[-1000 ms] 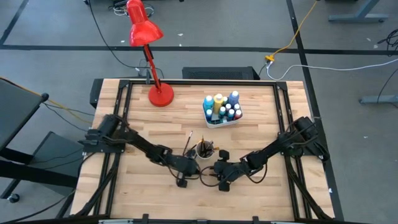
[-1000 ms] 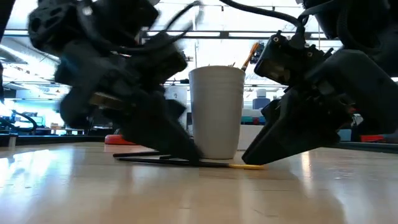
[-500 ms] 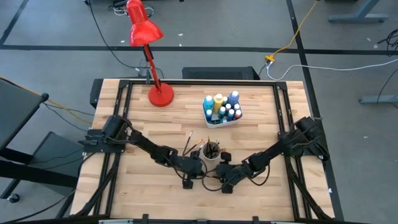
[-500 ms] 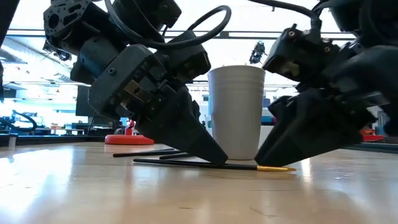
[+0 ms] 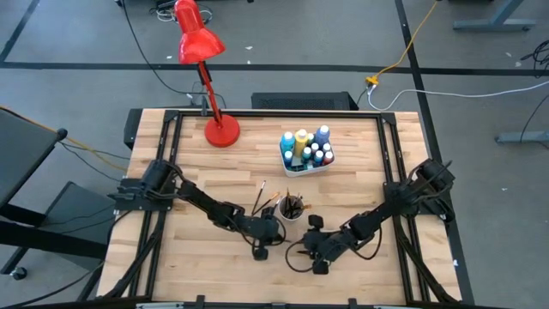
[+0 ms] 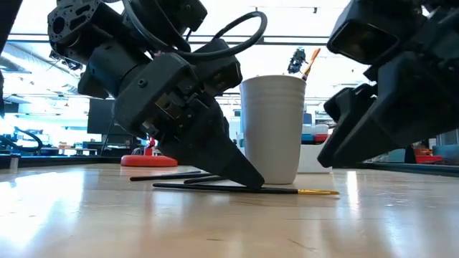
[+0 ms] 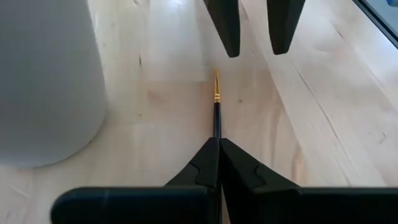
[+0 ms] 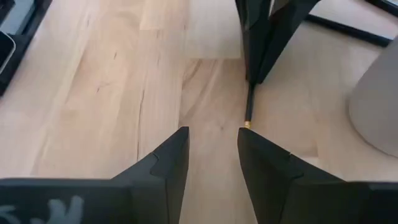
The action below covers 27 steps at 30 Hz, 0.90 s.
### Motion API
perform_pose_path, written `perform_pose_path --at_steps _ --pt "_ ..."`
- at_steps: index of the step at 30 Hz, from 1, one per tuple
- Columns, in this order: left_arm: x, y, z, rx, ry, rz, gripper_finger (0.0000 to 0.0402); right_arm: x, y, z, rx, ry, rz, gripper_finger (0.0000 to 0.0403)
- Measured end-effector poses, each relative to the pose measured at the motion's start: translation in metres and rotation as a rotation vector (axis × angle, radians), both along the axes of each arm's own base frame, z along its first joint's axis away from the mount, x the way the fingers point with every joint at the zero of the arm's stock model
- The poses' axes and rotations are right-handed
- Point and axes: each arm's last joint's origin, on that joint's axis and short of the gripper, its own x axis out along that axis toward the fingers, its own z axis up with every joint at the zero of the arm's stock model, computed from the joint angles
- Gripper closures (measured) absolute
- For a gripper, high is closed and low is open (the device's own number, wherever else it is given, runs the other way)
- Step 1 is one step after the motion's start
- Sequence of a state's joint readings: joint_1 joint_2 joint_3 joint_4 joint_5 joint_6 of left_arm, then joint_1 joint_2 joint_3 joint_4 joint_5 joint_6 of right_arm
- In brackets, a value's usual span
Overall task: Pick & Place Paint Supplies
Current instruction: Put the gold paint brush into the white cup
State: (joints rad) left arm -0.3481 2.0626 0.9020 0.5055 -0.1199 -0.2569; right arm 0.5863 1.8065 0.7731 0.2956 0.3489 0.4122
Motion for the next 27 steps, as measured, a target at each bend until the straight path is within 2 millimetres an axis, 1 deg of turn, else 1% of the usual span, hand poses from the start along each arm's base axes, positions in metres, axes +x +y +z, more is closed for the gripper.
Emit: perform_pose_path --at_steps 3,8,15,21,27 --pt "0.001 0.000 0.001 -0.006 -0.021 0.005 0.0388 -0.003 0.001 -0.004 -0.055 0.001 -0.029 0.0261" --pt "0.001 0.000 0.001 -0.008 -0.030 0.005 0.0388 -0.005 -0.003 -0.010 -0.140 0.018 -0.090 0.0261" --pt "0.002 0.000 0.001 -0.001 -0.034 0.017 0.0388 -0.006 -0.002 -0.012 -0.064 0.067 -0.069 0.0261" --pt "0.002 0.000 0.002 0.000 -0.038 0.021 0.0388 -0.005 -0.005 -0.012 -0.087 0.056 -0.089 0.0261" --pt "0.002 0.000 0.002 0.000 -0.041 0.022 0.0388 -0.003 -0.005 -0.021 -0.104 0.072 -0.095 0.0261"
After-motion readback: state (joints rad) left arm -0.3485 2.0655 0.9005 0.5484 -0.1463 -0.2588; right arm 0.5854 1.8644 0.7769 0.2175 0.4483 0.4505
